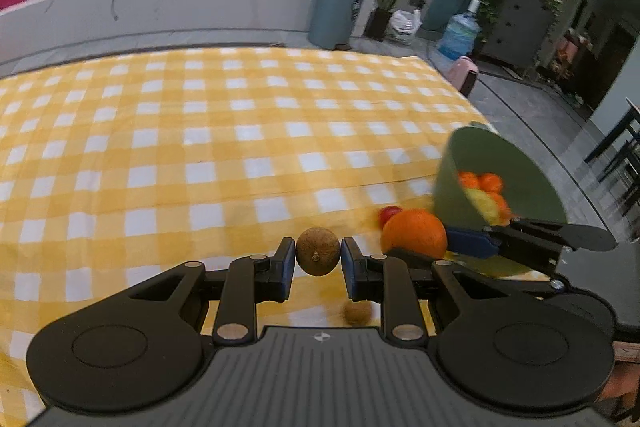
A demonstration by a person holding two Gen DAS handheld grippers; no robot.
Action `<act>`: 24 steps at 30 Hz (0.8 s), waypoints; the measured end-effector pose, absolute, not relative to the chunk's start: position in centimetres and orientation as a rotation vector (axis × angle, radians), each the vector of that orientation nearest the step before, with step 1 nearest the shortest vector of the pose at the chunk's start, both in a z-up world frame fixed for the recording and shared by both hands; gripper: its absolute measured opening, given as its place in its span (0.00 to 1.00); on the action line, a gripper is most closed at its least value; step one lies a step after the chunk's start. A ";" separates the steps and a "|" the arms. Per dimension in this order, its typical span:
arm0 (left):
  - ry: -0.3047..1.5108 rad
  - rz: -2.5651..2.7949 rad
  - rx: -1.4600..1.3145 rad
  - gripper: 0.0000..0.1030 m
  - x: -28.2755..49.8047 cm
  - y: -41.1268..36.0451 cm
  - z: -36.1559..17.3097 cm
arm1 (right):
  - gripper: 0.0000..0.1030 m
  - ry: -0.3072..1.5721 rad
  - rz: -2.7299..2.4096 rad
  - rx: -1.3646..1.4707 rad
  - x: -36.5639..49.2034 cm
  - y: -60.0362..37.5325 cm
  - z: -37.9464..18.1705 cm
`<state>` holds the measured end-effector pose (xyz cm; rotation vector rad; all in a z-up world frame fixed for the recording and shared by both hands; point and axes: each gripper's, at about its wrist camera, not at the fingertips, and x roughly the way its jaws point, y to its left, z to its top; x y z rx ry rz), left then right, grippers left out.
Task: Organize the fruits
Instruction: 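Carry the kiwi and orange into the colander and open both grippers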
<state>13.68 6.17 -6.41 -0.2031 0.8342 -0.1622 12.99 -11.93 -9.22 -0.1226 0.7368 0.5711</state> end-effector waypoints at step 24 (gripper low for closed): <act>0.819 -0.391 -0.002 0.26 18.1 -8.9 -4.2 | 0.35 0.732 0.359 -0.250 15.2 -28.3 -6.7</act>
